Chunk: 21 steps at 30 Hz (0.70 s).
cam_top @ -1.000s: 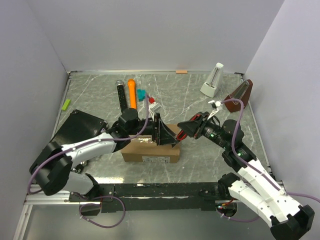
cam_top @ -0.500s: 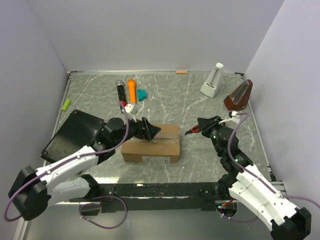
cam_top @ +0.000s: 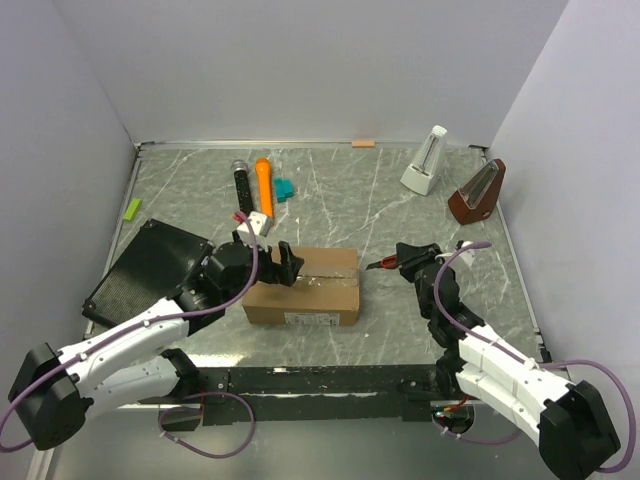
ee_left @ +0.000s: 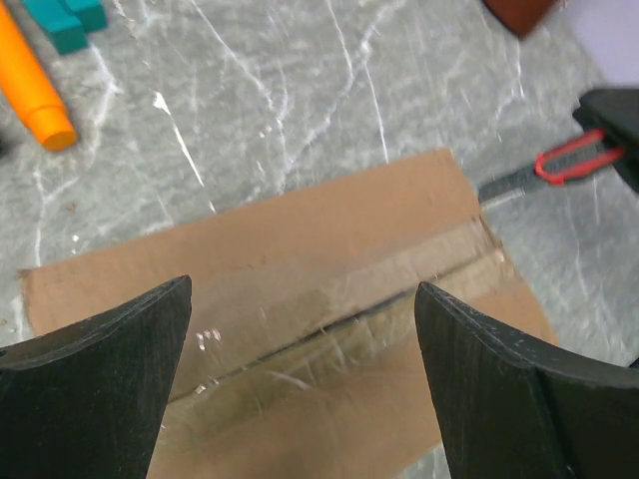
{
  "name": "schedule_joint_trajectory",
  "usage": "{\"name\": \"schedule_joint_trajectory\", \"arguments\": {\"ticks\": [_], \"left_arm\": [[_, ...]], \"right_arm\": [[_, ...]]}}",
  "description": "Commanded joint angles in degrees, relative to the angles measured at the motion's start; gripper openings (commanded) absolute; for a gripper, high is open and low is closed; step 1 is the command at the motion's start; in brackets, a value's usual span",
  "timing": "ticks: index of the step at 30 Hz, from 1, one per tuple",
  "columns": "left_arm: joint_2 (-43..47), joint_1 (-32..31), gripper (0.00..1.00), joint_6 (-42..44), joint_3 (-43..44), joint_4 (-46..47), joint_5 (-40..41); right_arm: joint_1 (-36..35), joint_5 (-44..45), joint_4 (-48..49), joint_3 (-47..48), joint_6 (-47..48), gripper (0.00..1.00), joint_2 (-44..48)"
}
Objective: Unpack the express box
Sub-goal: Adjust the knife.
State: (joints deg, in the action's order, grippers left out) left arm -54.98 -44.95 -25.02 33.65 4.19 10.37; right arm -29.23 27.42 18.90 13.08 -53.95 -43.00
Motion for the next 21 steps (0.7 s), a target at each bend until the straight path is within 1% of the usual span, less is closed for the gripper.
{"name": "schedule_joint_trajectory", "arguments": {"ticks": [1, 4, 5, 8, 10, 11, 12, 13, 14, 15, 16, 17, 18, 20, 21], "left_arm": [[1.1, -4.4, 0.97, 5.8, 2.1, -0.9, 1.1], [1.5, -8.1, 0.97, 10.7, 2.0, 0.4, 5.4], [1.0, -9.4, 0.97, 12.7, 2.4, 0.6, 6.6], [-1.5, -12.9, 0.97, 15.6, 4.6, 1.8, 14.1], [-4.2, -12.6, 0.97, 8.3, 6.9, 0.8, 19.9], [-5.2, -12.2, 0.97, 6.2, 8.5, -1.6, 20.1], [-6.2, -11.4, 0.97, 5.7, 9.1, -2.2, 17.6], [-6.9, -11.1, 0.81, 5.2, 9.8, -2.3, 15.8], [-7.3, -11.1, 0.73, 6.6, 10.8, -3.4, 12.9], [-7.8, -11.5, 0.73, 9.3, 11.2, -3.3, 8.9], [-8.1, -13.0, 0.99, 11.4, 11.3, -3.0, 8.4], [-8.6, -14.7, 0.97, 13.4, 11.2, -3.4, 9.0], [-8.8, -18.1, 0.97, 15.7, 10.7, -3.4, 11.3], [-9.1, -24.0, 0.97, 19.9, 8.6, -1.8, 17.5], [-9.3, -27.4, 0.97, 21.7, 7.4, -0.6, 22.5]], "right_arm": [[0.0, 0.6, 7.4, 0.4, -1.2, 0.00, -0.9], [0.0, 1.1, 1.5, 2.4, 0.9, 0.00, -0.2], [0.0, 1.2, 0.5, 2.6, 2.0, 0.00, 0.5], [0.0, 1.8, -0.5, 1.8, 5.7, 0.00, 3.2], [0.1, 2.2, -1.5, 1.4, 6.4, 0.00, 4.8], [0.1, 2.3, -1.9, 1.2, 6.6, 0.00, 5.3], [0.1, 2.2, -2.3, 1.2, 6.8, 0.00, 5.7], [0.1, 2.1, -2.5, 1.0, 6.8, 0.00, 6.2], [0.1, 1.9, -2.9, 1.0, 6.8, 0.00, 6.4], [0.1, 1.6, -3.0, 1.1, 7.3, 0.00, 6.6], [0.1, 1.5, -3.2, 1.1, 7.4, 0.00, 6.6], [0.1, 1.1, -3.5, 1.2, 7.2, 0.00, 6.4], [0.1, 0.8, -3.3, 1.4, 7.2, 0.00, 6.1], [0.1, -0.2, -3.5, 1.9, 7.3, 0.00, 5.3], [0.1, -0.3, -3.9, 2.2, 7.1, 0.00, 4.9]]}}
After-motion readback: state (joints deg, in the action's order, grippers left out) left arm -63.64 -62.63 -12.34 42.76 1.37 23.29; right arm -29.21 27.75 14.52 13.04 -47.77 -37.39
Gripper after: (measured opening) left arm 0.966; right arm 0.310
